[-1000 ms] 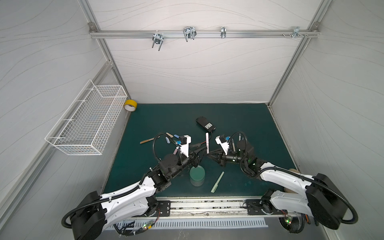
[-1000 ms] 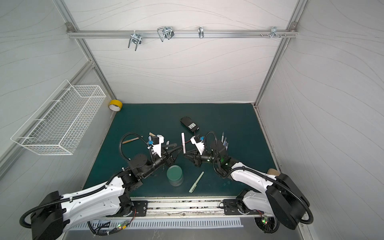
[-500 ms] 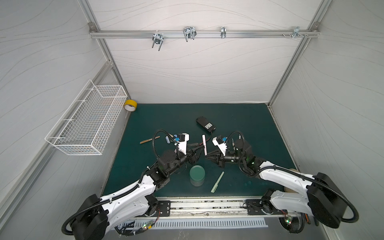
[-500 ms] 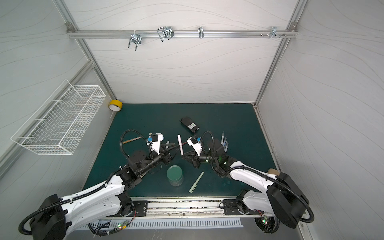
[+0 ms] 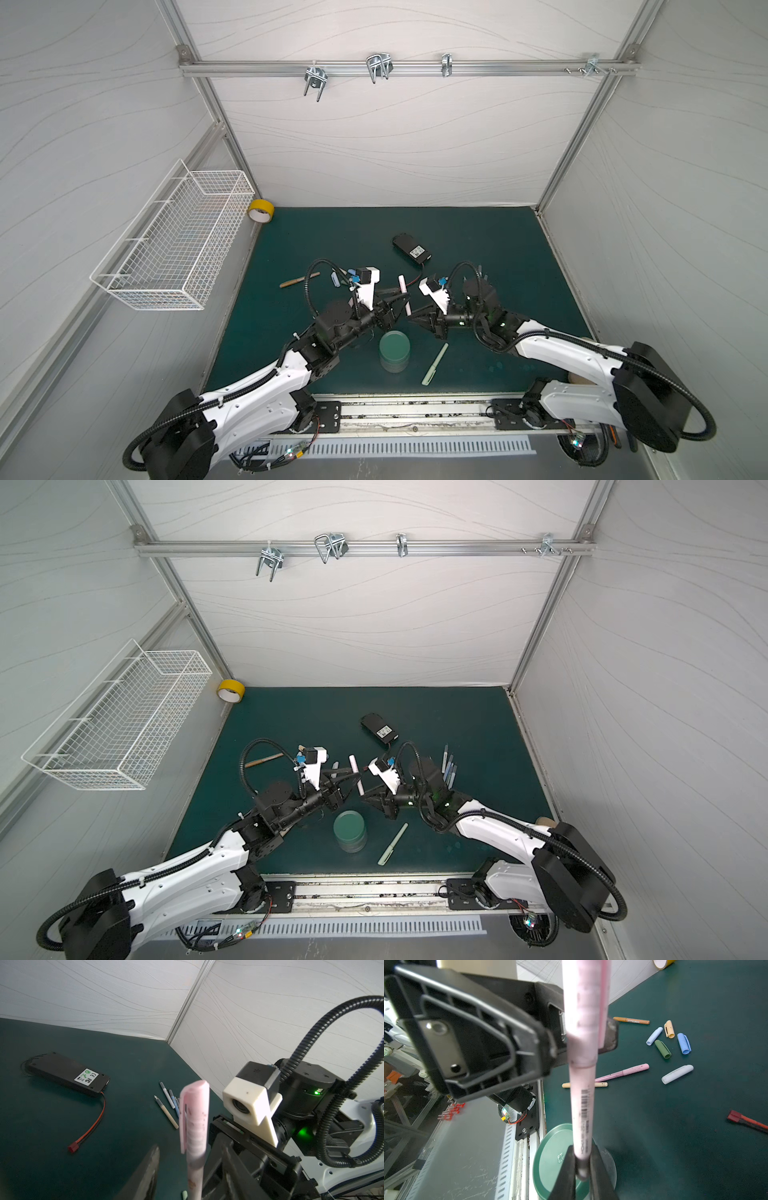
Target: Open the pen caps
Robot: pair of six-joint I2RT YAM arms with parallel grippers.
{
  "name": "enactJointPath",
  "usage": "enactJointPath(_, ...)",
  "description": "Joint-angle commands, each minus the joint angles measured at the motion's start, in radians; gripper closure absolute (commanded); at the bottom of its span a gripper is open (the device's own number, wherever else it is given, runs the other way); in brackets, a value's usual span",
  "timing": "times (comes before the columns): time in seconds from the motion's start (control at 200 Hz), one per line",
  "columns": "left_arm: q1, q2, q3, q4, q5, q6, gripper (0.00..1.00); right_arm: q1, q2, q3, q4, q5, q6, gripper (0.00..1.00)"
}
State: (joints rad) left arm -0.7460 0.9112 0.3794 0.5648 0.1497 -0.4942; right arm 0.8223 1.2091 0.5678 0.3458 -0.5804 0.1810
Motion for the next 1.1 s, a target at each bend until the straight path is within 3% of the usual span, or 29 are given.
enactJointPath(0.0, 0.008, -0.015, 0.044, 0.017, -0.006, -0.008, 0.54, 0.026, 0.005, 0.032, -0.064, -0.002, -0.083, 1.0)
enactJointPath(0.245, 0.017, -0.048, 0.043, -0.002, -0.015, -0.01, 0.61, 0.052, 0.018, 0.052, -0.109, 0.017, -0.126, 1.0)
enactJointPath(0.67, 0.023, -0.06, 0.044, -0.028, -0.02, -0.007, 0.91, 0.057, 0.0, 0.049, -0.122, 0.065, -0.128, 1.0)
enactJointPath(0.725, 0.023, -0.058, 0.044, -0.026, -0.02, -0.009, 0.94, 0.057, -0.01, 0.044, -0.12, 0.077, -0.128, 0.93)
enactJointPath(0.785, 0.024, -0.057, 0.043, -0.022, -0.023, -0.013, 0.94, 0.057, -0.028, 0.037, -0.116, 0.093, -0.127, 0.75)
enactJointPath(0.835, 0.025, -0.05, 0.041, -0.018, -0.032, -0.029, 0.94, 0.057, -0.047, 0.027, -0.108, 0.105, -0.123, 0.66)
enactJointPath(1.095, 0.023, 0.067, 0.015, 0.172, 0.027, -0.131, 0.98, 0.053, -0.178, -0.06, -0.002, 0.129, -0.088, 0.61)
